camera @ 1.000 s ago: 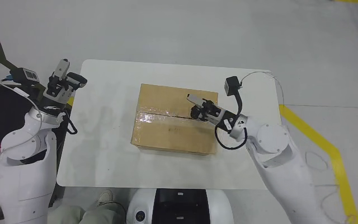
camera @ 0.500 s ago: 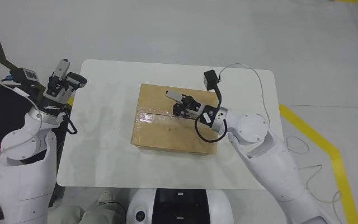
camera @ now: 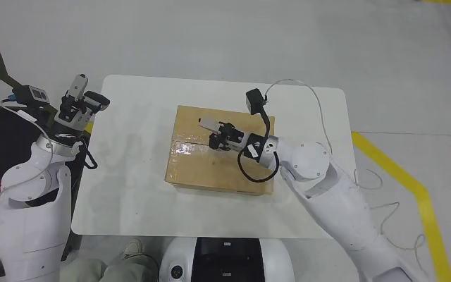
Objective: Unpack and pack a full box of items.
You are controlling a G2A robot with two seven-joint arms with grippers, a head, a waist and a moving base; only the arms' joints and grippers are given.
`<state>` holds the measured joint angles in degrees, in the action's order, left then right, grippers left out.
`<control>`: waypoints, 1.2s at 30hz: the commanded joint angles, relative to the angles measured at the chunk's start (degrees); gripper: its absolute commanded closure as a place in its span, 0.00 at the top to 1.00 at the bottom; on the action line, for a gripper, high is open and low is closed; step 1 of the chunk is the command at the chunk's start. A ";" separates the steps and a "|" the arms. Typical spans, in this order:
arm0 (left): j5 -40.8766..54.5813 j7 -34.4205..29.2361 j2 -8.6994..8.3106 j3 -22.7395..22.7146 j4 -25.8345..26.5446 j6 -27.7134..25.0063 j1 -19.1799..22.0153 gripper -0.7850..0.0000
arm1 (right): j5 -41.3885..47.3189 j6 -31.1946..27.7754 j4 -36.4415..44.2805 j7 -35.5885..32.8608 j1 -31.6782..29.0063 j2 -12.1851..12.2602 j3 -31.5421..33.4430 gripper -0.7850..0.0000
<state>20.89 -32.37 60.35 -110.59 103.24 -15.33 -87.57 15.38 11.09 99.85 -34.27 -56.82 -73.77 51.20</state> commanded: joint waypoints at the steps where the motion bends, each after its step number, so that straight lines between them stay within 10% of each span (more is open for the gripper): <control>1: 0.00 0.00 0.00 0.00 0.00 0.00 0.00 1.00 | 0.48 -0.38 -2.17 0.69 2.85 -0.98 -2.82 1.00; 36: 0.00 0.00 0.00 0.00 0.00 0.00 0.00 1.00 | 4.19 2.58 -23.64 12.14 17.17 -13.87 -19.59 1.00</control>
<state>20.89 -32.37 60.35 -110.59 103.24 -15.33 -87.57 19.76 13.38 76.38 -22.06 -39.57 -87.52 31.55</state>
